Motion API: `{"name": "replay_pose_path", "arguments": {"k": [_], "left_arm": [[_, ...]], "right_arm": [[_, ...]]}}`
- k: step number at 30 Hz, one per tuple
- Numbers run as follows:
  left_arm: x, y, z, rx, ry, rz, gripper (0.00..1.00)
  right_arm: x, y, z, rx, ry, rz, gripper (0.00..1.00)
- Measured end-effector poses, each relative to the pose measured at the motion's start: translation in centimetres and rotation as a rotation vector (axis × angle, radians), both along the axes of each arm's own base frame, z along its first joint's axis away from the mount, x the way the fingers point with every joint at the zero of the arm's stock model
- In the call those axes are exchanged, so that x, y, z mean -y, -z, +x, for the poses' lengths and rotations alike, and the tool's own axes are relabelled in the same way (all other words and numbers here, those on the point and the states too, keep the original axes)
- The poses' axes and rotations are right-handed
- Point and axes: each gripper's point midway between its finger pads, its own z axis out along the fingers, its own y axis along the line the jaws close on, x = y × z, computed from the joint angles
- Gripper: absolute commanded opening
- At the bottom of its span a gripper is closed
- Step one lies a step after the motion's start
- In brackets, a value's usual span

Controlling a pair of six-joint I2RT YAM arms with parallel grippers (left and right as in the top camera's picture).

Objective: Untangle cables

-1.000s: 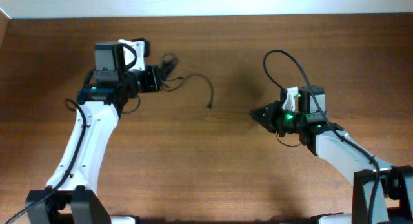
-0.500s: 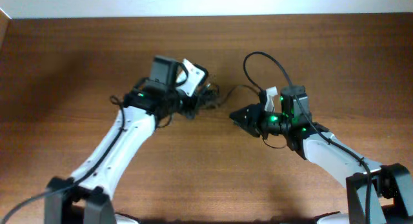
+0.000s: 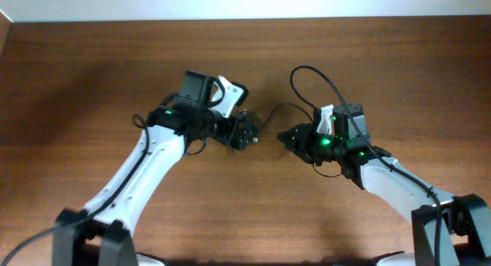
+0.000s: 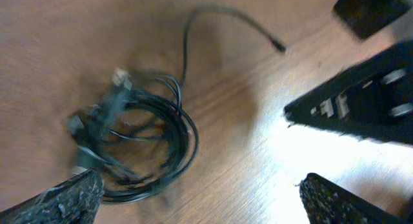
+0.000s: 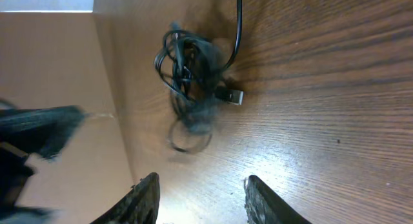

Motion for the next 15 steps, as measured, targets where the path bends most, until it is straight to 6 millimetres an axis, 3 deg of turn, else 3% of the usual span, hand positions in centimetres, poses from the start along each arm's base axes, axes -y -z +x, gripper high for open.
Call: {"name": "replay_pose_path", "arguments": {"k": [2,4,7,10,12,15], "left_arm": [[-0.2,-1.0,0.2,0.017,-0.012,-0.014,0.58],[-0.3,-1.0,-0.3,0.011,0.006,-0.002,0.59],[-0.1,-0.1,-1.2,0.003,0.056,0.021,0.93],[-0.4,1.3,-1.6,-0.052,-0.021,0.017,0.99],[-1.9,2.1,-1.0,-0.106,-0.164,0.025,0.99],[-6.4,2.7,1.0,-0.165,-0.502,0.044,0.99]], "right_arm": [[0.1,0.0,0.1,0.006,0.003,-0.006,0.48],[0.1,-0.2,0.4,0.049,-0.009,-0.017,0.48],[0.4,0.1,0.5,0.063,-0.024,-0.061,0.48],[1.2,0.2,0.5,0.025,-0.055,-0.178,0.49],[1.9,-1.2,1.7,0.03,-0.055,-0.259,0.53],[2.1,-5.6,5.2,0.131,-0.002,-0.296,0.53]]}}
